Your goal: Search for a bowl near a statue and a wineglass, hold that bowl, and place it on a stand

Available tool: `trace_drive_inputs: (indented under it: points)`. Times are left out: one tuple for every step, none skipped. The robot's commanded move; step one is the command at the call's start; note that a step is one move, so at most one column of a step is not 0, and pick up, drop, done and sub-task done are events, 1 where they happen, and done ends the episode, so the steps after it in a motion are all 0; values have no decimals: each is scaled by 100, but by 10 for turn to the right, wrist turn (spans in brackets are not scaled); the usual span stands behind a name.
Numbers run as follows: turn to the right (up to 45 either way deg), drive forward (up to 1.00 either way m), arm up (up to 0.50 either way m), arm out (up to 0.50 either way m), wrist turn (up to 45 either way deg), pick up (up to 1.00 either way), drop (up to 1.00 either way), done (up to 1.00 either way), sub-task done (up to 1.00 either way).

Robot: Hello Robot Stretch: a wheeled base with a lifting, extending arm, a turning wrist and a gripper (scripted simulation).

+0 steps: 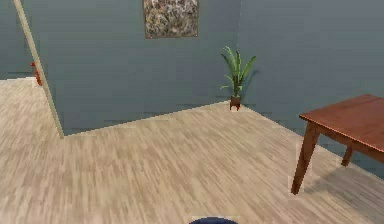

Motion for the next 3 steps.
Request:
trace_drive_inputs:
  points:
    - [-30, 0, 0, 0, 0, 0, 0, 0, 0]
    - [450, 0, 0, 0, 0, 0, 0, 0, 0]
    - [450, 0, 0, 0, 0, 0, 0, 0, 0]
